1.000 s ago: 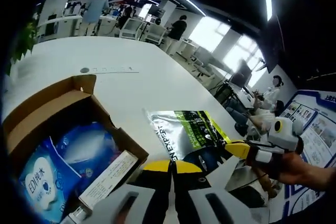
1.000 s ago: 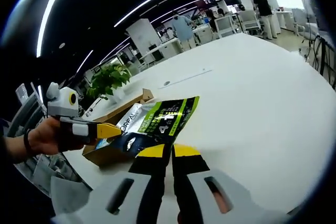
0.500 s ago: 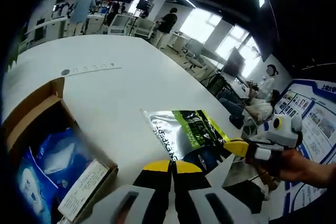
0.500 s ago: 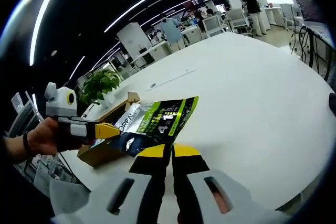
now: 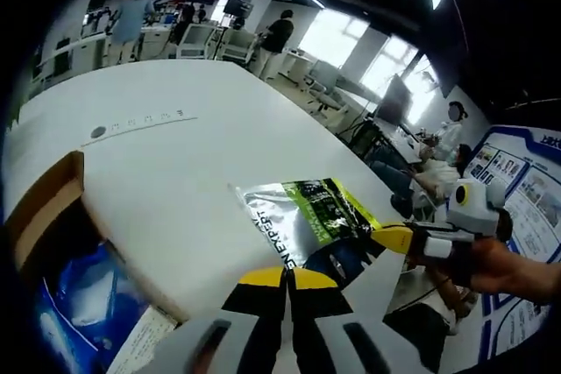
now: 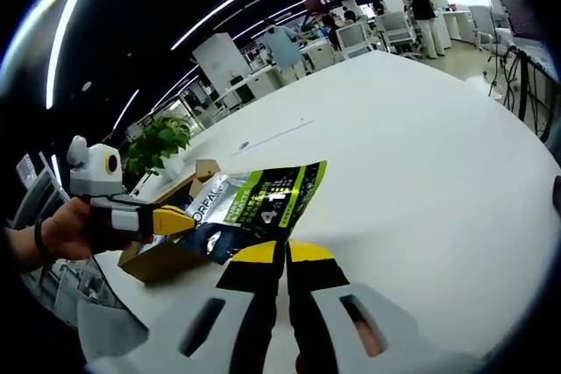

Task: Operate the shoe box by opening the lid, removing the specified soft item, and placing it in the target area until the item is outside and the box remains undamaged.

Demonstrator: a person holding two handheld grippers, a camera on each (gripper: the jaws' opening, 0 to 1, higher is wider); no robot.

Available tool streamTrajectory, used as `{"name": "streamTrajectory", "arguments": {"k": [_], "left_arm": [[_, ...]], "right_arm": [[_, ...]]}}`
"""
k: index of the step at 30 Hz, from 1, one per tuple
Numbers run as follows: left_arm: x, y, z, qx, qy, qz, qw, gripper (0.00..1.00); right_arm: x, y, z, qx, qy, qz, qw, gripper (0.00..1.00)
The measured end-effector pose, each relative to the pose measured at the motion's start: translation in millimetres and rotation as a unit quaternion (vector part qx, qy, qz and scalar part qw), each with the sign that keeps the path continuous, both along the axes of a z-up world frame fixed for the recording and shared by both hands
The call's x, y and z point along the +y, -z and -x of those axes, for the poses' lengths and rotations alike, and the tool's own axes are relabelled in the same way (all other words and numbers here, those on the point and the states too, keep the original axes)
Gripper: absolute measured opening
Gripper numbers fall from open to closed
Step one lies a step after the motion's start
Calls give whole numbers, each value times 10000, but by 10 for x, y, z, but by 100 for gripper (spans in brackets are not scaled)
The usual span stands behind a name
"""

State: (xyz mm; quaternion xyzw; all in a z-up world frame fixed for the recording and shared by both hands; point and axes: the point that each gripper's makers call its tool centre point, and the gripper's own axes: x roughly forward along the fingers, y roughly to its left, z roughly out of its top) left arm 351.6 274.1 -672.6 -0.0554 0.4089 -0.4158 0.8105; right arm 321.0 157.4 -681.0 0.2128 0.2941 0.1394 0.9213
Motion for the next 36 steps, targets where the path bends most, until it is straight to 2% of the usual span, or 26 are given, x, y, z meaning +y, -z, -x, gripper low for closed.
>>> {"name": "streamTrajectory", "arguments": {"k": [6, 15, 26, 36], "left_arm": [[-74, 64, -204, -96, -26, -169, 9998, 1], [-136, 298, -359, -121, 79, -588, 9982, 1], [-195, 537, -425, 13, 145, -874, 9961, 1], [-223, 787, -381, 239, 205, -1188, 9924, 1]], "right_arm": [[-68, 35, -224, 30, -37, 50, 10000, 1], [-137, 262, -430, 258, -86, 111, 9996, 0], [-202, 530, -508, 552, -32, 95, 9984, 0], [-236, 708, -545, 780, -64, 161, 9968, 0]]}}
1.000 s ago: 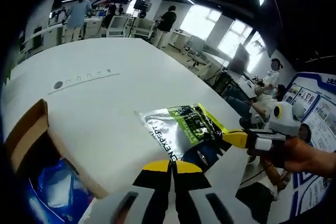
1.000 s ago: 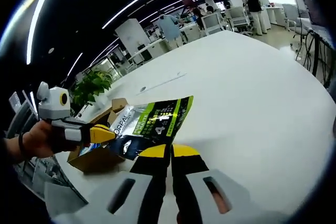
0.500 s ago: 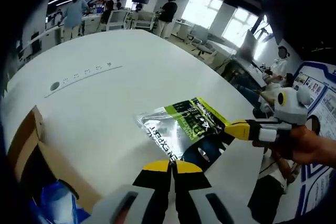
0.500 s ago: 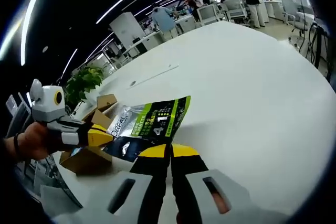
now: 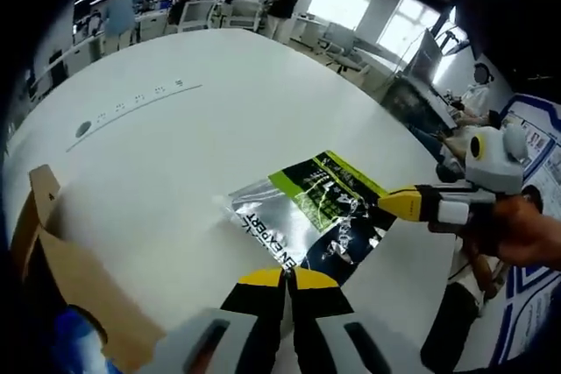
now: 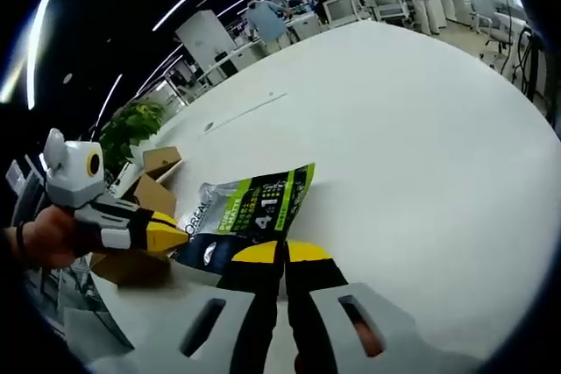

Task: Operate the shoe box by opening the lid, removing the specified soft item, and placing it in the target area until the item is outside and the box remains undamaged.

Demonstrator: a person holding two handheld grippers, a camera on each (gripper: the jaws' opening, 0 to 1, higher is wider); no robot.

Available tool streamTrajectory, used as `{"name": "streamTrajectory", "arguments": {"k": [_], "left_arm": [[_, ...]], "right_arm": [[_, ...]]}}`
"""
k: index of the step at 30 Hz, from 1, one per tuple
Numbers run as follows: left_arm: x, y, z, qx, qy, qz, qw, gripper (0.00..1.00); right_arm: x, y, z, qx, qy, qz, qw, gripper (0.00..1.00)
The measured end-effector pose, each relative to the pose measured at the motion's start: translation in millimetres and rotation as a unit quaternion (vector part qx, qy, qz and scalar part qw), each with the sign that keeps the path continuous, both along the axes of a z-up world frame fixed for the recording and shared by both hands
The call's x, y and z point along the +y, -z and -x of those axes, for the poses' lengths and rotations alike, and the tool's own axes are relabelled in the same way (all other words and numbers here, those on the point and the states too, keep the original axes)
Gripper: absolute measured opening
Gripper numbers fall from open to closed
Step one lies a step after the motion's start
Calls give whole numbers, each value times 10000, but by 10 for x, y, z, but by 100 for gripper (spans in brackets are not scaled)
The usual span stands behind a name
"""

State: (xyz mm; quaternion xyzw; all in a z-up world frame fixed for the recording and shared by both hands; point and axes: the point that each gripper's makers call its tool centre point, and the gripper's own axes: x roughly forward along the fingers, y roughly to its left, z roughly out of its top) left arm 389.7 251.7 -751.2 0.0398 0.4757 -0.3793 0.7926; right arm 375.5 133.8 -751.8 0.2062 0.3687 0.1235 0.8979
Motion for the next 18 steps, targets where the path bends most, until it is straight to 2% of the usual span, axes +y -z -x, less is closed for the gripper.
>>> {"name": "streamTrajectory", "arguments": {"k": [9, 18], "left_arm": [[-4, 167, 28, 190, -36, -230, 9995, 2], [24, 302, 79, 353, -33, -555, 9978, 3]], "right_arm": [[5, 178, 46, 228, -128, 152, 9995, 0], [-4, 240, 49, 302, -152, 247, 9991, 0]]}}
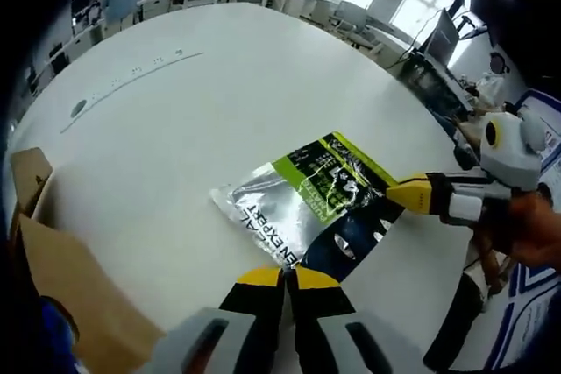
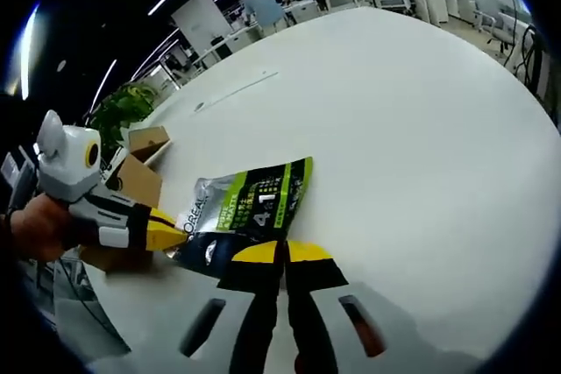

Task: Operate the shoe box by opening the lid, removing the specified soft item, and placing it in the target area until the item is outside and the box remains undamaged.

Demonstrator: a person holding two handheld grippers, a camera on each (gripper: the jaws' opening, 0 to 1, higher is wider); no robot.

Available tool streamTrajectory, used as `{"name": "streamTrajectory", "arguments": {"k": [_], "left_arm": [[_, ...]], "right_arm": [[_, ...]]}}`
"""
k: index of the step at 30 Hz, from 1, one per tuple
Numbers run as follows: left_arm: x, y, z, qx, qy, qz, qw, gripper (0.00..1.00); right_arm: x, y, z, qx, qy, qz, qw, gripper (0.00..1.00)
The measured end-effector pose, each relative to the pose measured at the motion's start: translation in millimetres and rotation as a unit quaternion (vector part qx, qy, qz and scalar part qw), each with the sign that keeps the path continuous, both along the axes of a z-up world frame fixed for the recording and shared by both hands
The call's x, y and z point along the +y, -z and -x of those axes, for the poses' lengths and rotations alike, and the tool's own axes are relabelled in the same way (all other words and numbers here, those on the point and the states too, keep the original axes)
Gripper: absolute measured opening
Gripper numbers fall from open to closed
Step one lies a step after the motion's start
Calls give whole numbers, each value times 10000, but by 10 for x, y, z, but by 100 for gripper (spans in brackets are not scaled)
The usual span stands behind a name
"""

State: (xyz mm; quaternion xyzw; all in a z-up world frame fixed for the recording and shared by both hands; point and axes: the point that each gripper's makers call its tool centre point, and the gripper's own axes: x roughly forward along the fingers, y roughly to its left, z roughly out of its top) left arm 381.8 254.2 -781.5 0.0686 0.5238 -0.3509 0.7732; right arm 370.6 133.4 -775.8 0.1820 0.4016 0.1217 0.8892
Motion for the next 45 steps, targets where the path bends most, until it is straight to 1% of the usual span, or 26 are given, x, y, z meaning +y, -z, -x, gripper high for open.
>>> {"name": "streamTrajectory", "arguments": {"k": [5, 8, 12, 15, 17, 19, 20, 27, 33, 37, 39, 44, 45], "left_arm": [[19, -30, 0, -62, 13, -22, 10000, 8], [55, -56, -25, -88, -114, -33, 9999, 9], [49, -126, -33, -220, -150, -42, 9996, 16], [51, -173, -22, -289, -143, -31, 9995, 16], [30, -217, -27, -339, -102, 77, 9993, 17], [36, -270, -21, -425, -18, 113, 9990, 18], [50, -306, -28, -501, -3, 144, 9986, 18], [166, -495, -34, -767, -46, 338, 9965, 18], [402, -700, -32, -1013, -196, 479, 9935, 18], [558, -774, -20, -1087, -315, 548, 9921, 18], [678, -814, 3, -1146, -391, 556, 9911, 18], [1005, -915, 0, -1316, -682, 676, 9866, 18], [1056, -936, 14, -1346, -707, 686, 9860, 18]], "right_arm": [[-20, 12, 11, -9, 18, 38, 10000, 3], [-33, 19, 24, 22, 14, 72, 10000, 6], [-67, -2, 31, 10, 89, 64, 9999, 8], [-89, -22, 40, 1, 98, 102, 9999, 9], [-112, -42, 58, -7, 92, 179, 9998, 12], [-138, -62, 78, -51, 120, 209, 9997, 14], [-151, -76, 97, -80, 132, 226, 9996, 14], [-196, -173, 194, -207, 202, 218, 9993, 14], [-185, -253, 294, -270, 176, 255, 9992, 14], [-134, -354, 299, -381, 152, 251, 9988, 13], [-76, -419, 289, -448, 108, 251, 9986, 13], [156, -553, 246, -623, -127, 241, 9977, 13], [233, -587, 234, -658, -188, 219, 9974, 13]]}}
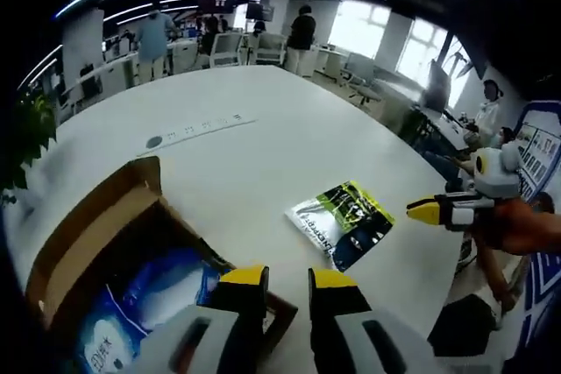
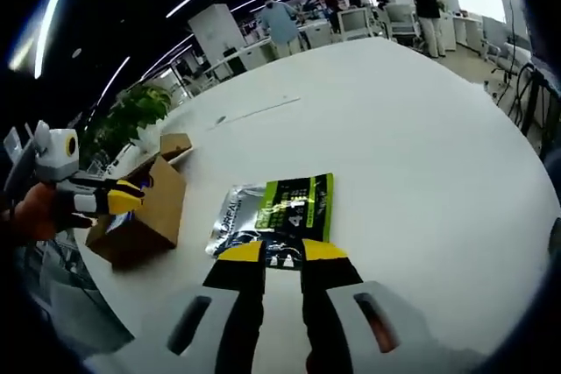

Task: Operate the shoe box by opening the lid, removing the specified soft item, and placing it in the target area until the item is outside and the box remains undamaged.

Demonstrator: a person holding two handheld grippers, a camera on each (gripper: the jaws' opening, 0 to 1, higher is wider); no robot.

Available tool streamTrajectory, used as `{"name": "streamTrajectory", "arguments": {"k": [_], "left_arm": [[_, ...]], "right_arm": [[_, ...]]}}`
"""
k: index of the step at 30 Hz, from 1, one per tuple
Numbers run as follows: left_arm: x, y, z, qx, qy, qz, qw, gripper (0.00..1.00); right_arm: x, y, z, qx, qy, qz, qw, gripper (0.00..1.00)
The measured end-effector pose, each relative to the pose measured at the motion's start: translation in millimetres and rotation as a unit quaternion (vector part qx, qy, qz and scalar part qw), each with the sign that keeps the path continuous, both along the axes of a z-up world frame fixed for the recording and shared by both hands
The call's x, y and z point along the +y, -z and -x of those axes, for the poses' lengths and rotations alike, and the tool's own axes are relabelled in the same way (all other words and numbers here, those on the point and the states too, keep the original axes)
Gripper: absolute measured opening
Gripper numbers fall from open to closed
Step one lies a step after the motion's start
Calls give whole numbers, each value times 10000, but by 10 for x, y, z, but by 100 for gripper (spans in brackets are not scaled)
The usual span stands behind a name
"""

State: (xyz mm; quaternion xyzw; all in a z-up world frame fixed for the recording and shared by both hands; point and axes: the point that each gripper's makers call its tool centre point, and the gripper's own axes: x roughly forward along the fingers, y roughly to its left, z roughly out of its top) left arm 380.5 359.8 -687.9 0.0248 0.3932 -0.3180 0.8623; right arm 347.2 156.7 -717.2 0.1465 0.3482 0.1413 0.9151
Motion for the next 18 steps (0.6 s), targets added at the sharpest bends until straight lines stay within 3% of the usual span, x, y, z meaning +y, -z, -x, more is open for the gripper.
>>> {"name": "streamTrajectory", "arguments": {"k": [14, 18], "left_arm": [[919, -86, 119, -133, -696, 152, 9974, 18], [1223, -68, 162, -232, -774, 7, 9967, 19]], "right_arm": [[969, -189, -85, -249, -1009, -77, 9946, 13], [1264, -261, -116, -315, -1300, -90, 9910, 13]]}}
